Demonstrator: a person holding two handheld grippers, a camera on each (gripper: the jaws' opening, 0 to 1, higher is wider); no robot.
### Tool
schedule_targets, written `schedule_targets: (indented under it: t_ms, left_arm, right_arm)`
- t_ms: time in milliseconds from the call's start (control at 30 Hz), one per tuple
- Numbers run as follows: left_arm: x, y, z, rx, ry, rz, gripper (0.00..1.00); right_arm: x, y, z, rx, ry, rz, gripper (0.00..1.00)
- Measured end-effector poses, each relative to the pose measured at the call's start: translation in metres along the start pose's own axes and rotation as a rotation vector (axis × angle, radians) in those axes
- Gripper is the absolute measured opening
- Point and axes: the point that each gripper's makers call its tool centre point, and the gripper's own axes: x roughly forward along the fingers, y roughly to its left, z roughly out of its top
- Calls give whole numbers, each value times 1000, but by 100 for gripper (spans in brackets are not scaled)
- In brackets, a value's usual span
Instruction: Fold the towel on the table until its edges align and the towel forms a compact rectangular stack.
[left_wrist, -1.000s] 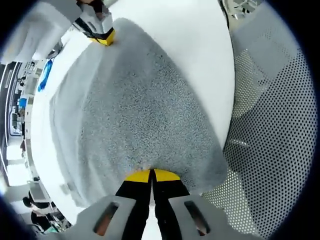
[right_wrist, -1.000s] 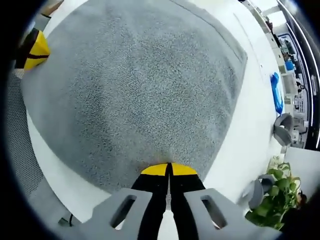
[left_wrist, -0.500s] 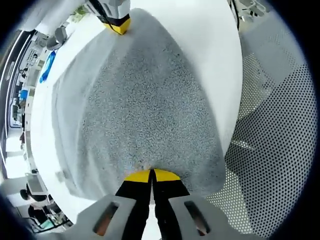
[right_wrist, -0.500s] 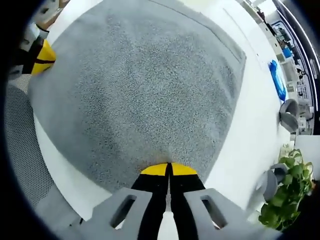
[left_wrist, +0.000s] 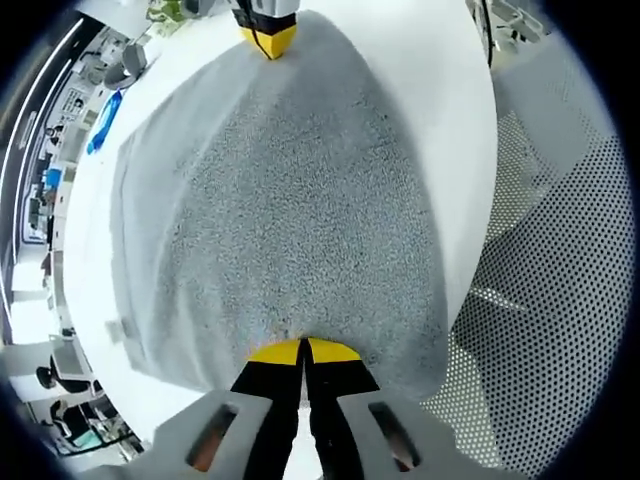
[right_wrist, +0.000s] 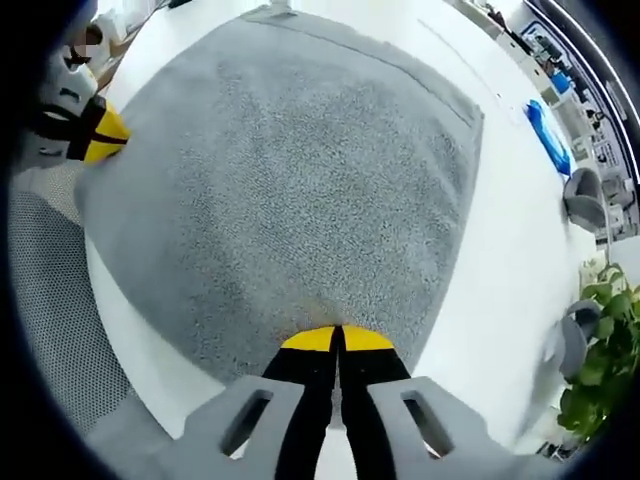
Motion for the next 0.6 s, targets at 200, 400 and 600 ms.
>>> schedule_targets:
  t_ms: [200,400,600]
  left_arm:
    - [0,1,-1,-29,16,-11,1]
    - [0,3,-4,-74,1,-28,1]
    - [0,2,-7,-55,30,-19,1]
  right_arm:
    - [0,2,0,6,-6,-12,0]
    - [-1,7,-3,-8,19,-20,0]
    - [-2,12,-4,-21,34,-27,0]
